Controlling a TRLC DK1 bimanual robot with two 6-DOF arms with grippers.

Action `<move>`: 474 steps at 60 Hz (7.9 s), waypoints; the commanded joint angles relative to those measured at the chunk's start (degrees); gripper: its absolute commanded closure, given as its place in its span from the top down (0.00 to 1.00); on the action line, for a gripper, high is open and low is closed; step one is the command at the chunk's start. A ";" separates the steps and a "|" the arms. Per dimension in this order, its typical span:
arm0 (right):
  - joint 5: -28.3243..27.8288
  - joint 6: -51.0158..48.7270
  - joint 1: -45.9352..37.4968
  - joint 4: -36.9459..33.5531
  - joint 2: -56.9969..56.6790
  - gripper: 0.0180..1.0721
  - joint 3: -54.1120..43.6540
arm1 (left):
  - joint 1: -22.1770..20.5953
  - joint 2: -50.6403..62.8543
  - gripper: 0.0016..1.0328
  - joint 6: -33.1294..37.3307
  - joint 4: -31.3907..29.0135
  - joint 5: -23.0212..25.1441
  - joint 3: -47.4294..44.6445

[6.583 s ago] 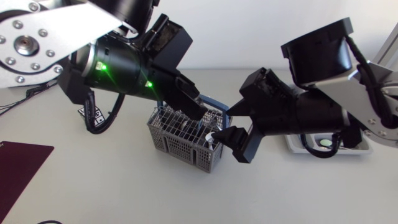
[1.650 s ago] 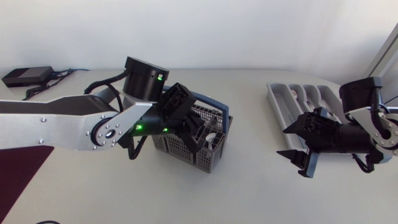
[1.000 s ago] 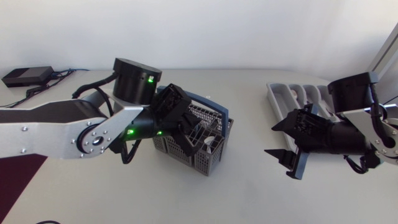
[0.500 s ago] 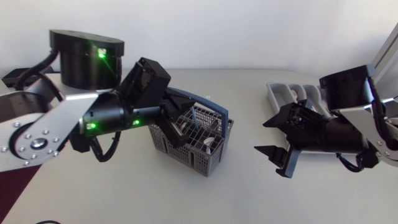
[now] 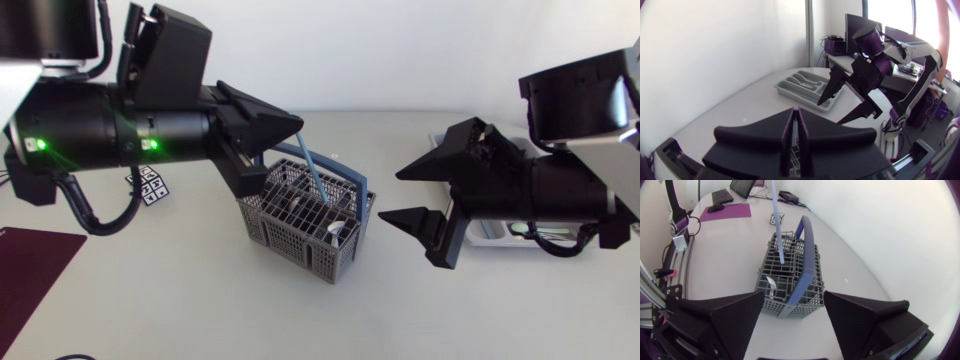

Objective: Transfer all utensils from the basket to the drawer tray.

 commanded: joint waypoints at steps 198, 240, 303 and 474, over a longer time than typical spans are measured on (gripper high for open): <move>0.34 13.61 -42.02 2.31 48.93 0.06 21.13 | 27.66 14.08 0.78 9.11 -2.51 7.26 -1.32; 3.42 12.91 -36.30 4.24 34.86 0.71 10.14 | 22.82 18.73 0.78 12.37 1.53 5.33 -6.51; -2.56 18.53 -8.09 -1.73 38.38 0.71 18.76 | 16.23 22.07 0.77 14.91 -0.58 -1.70 -10.99; -1.50 12.12 -9.67 -1.47 12.63 0.71 -2.86 | -14.18 35.96 0.49 10.70 9.88 -31.06 6.68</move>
